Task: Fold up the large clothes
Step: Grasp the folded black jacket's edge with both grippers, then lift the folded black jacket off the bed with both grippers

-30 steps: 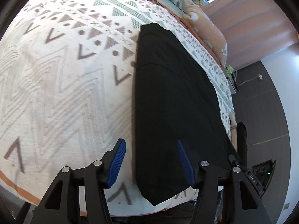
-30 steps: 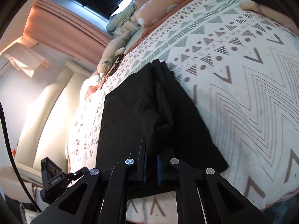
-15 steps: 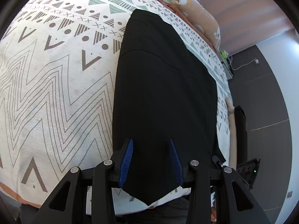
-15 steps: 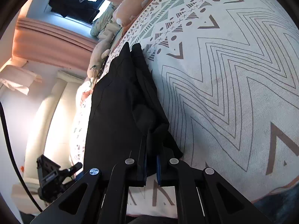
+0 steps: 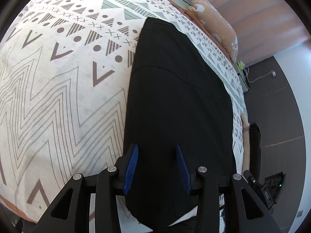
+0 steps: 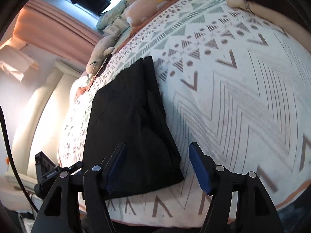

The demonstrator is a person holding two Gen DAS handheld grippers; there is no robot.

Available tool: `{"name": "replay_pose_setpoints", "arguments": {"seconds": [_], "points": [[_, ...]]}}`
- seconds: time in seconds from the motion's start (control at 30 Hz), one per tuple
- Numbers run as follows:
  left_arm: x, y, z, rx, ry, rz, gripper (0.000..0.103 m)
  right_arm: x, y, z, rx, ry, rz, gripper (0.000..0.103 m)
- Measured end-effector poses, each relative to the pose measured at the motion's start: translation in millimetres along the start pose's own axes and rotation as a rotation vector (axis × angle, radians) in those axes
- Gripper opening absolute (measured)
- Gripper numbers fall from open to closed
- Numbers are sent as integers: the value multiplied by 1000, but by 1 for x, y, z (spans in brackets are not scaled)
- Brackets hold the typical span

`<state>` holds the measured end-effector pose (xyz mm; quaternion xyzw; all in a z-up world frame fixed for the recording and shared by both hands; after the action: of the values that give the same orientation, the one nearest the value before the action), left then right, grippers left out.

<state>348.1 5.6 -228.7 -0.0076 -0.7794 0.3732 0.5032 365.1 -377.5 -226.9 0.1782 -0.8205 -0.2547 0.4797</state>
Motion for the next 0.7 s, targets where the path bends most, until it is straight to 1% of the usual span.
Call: {"name": "replay_pose_setpoints", "arguments": {"seconds": [0.13, 0.2, 0.33, 0.43, 0.5, 0.57, 0.6, 0.63, 0.7], "points": [[-3, 5, -16, 25, -11, -1, 42, -11, 6, -32, 34, 35, 4, 67], [-6, 6, -25, 35, -15, -1, 42, -23, 13, -52, 68, 58, 9, 67], [-14, 7, -47, 45, -19, -17, 42, -50, 17, -78, 88, 119, 5, 67], [-22, 7, -63, 50, -20, -24, 42, -77, 18, -97, 104, 184, -10, 67], [-26, 8, -71, 53, -22, -35, 44, -101, 16, -108, 117, 256, -24, 67], [-31, 9, -81, 57, -23, -48, 45, -121, 13, -114, 120, 312, -28, 69], [-34, 9, -85, 57, -22, -53, 47, -134, 11, -117, 122, 350, -47, 74], [-37, 9, -89, 56, -19, -55, 48, -141, 10, -119, 123, 366, -63, 76], [-40, 9, -96, 54, -16, -56, 51, -154, 9, -126, 124, 386, -117, 77]]}}
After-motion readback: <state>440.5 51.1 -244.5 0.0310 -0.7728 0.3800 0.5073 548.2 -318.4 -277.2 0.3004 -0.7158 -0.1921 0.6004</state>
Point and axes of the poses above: each gripper's, at about its wrist camera, not at the fingertips, and x roughly against the way its jaws point, y to its left, z to its underside, the point moved 3 cm from there along -x, roughly the way its jaws point, and after that the axes turned 3 degrees about y, right-handed, at the moved point
